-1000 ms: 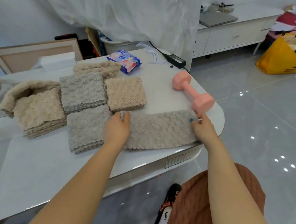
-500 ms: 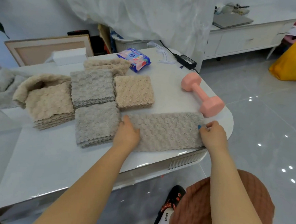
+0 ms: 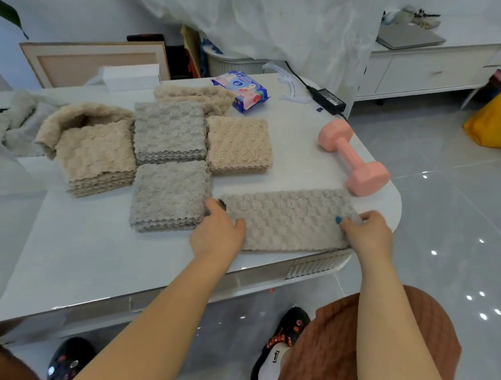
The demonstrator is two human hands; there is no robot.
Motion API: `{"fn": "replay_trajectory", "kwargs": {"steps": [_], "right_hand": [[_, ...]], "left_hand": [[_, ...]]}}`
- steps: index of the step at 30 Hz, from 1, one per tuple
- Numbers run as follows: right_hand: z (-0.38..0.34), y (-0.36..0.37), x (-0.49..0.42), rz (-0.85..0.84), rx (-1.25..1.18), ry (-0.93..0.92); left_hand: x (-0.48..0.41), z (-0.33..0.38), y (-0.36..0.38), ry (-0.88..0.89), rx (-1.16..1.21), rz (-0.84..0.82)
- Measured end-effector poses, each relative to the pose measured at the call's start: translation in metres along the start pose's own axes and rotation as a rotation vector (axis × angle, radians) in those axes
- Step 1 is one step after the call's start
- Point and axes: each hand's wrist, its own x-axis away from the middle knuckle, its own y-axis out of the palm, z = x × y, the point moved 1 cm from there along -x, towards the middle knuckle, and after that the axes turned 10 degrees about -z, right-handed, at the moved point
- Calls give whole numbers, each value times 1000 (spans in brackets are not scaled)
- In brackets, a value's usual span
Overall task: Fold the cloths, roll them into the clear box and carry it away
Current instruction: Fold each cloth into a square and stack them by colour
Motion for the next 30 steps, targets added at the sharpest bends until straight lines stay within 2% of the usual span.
{"fn": "replay_trajectory", "kwargs": {"steps": [2, 4, 6, 7, 8, 9, 10, 12, 14, 18, 20, 22, 23, 25, 27, 30], "right_hand": [[1, 4, 0, -71, 36, 17], [2, 5, 1, -58, 39, 10], [3, 6, 2, -48, 35, 5], [3, 6, 2, -51, 24, 6], [3, 6, 3, -54, 9, 13], [4, 5, 3, -57, -9, 21], [5, 4, 3, -60, -25, 26], [9, 1, 3, -44, -54, 18], [13, -1, 4, 20, -81, -8], [9, 3, 16, 177, -143, -56], [-3, 9, 24, 208, -215, -164], [-22, 19, 39, 201, -298, -312], [-33, 26, 48, 165, -336, -398], [-55, 45, 68, 34, -340, -594], [-69, 66, 83, -121, -253, -748], [-76, 99, 98, -352, -114, -814]], "left_hand": [[3, -6, 7, 14, -134, 20], [2, -11, 13, 140, -297, 157], [1, -6, 17, 414, -353, 346], [-1, -2, 21, 577, -331, 384], [-3, 3, 22, 703, -312, 332], [-7, 7, 23, 754, -319, 231], [-12, 9, 23, 721, -338, 88], [-22, 3, 28, 542, -355, -138], [-29, -3, 33, 409, -338, -205], [-33, -1, 26, 347, -273, -289], [-30, 0, 13, 357, -25, -394], [-21, -4, -2, 344, 399, -396], [-16, -9, -8, 319, 564, -335], [-3, -23, -14, 242, 706, -212], [9, -36, -11, 162, 742, -196], [12, -56, -4, 46, 830, -212]]}}
